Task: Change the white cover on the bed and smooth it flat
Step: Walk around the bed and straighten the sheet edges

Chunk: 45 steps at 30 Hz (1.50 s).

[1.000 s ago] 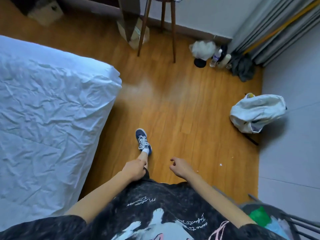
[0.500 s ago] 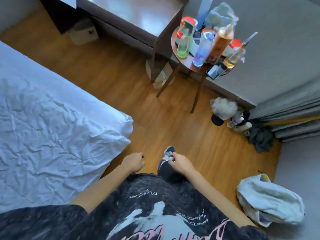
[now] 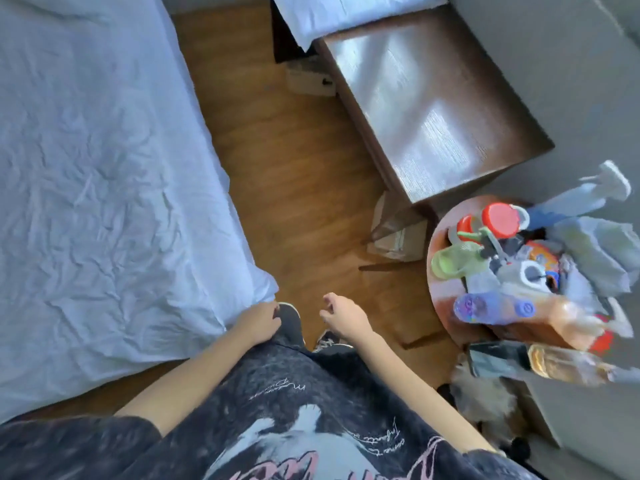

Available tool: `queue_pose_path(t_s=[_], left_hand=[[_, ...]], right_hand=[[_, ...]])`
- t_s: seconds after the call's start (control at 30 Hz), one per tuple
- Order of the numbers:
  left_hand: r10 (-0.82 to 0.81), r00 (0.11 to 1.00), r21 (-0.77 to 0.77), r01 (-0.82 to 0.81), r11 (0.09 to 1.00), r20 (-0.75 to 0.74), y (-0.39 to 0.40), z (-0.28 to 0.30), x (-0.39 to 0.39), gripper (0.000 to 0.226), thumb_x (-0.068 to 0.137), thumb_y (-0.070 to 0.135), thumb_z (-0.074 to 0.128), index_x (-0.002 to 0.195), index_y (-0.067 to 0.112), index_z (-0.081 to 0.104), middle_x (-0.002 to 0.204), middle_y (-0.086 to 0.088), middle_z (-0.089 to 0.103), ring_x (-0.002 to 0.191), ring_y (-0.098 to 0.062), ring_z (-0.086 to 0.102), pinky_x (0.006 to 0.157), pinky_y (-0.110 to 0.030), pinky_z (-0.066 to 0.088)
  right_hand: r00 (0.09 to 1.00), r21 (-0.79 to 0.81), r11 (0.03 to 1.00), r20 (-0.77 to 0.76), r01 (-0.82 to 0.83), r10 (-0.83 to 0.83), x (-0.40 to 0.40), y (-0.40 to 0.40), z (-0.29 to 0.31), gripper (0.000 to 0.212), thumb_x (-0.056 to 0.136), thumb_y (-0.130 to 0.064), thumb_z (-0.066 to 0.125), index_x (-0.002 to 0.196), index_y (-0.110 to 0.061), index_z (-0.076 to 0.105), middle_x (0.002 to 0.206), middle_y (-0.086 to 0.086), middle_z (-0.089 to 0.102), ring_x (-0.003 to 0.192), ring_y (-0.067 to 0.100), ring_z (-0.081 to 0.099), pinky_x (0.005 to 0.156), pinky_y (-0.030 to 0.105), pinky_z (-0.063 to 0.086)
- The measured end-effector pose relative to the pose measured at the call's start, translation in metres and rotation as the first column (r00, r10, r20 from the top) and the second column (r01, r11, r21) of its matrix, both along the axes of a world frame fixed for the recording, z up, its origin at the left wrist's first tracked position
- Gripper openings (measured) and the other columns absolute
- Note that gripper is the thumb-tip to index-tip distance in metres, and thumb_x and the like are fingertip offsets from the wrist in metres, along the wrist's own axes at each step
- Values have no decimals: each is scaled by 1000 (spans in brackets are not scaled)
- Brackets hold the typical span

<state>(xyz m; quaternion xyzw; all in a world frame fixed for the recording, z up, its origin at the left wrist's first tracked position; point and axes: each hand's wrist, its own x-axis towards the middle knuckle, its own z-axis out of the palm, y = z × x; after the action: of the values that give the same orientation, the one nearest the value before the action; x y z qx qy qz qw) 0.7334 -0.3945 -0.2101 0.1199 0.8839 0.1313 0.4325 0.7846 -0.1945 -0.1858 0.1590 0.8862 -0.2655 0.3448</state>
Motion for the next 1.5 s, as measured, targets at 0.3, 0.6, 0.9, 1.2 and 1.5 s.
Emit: queue_pose_path(t_s=[0.3, 0.6, 0.9, 1.2, 1.5], left_hand=[[404, 914, 12, -405, 914, 20, 10, -29, -125, 35, 96, 25, 46, 128, 13, 54, 131, -9, 57, 116, -28, 55, 94, -33, 45], [784, 620, 47, -783, 620, -10, -53, -24, -219, 34, 97, 22, 46, 129, 12, 53, 130, -10, 57, 114, -28, 55, 90, -32, 44], [998, 41, -66, -997, 44, 46, -99, -53, -215, 43, 96, 25, 43, 139, 17, 44, 138, -7, 48, 123, -24, 48, 96, -34, 41], [908, -403, -157, -895, -417, -116, -105, -100, -244, 43, 96, 21, 49, 139, 16, 47, 137, -5, 48, 128, -22, 43, 97, -35, 43], [915, -276, -120, -939, -323, -295, -137, -203, -210, 65, 69, 11, 83, 128, 1, 57, 130, -26, 54, 114, -46, 55, 84, -54, 53]], right_hand=[[926, 51, 925, 51, -376, 374, -187, 17, -9, 38, 94, -31, 51, 128, -14, 53, 120, 10, 61, 110, 28, 57, 91, 35, 47], [629, 104, 620, 121, -777, 768, -374, -55, 1, 42, 92, -26, 49, 133, -16, 51, 125, 11, 59, 117, 28, 54, 93, 34, 44], [36, 42, 31, 108, -999, 994, -496, -210, -25, 39, 94, -26, 46, 131, -15, 53, 134, 5, 54, 120, 25, 51, 96, 36, 46], [-494, 50, -494, 0, -868, 869, -559, -354, -110, 44, 100, -28, 42, 143, -16, 39, 146, 4, 39, 133, 22, 36, 104, 34, 37], [-826, 271, -787, -56, -554, 561, -562, -411, -228, 81, 90, -45, 60, 153, -14, 20, 155, 20, 22, 144, 38, 18, 117, 50, 14]])
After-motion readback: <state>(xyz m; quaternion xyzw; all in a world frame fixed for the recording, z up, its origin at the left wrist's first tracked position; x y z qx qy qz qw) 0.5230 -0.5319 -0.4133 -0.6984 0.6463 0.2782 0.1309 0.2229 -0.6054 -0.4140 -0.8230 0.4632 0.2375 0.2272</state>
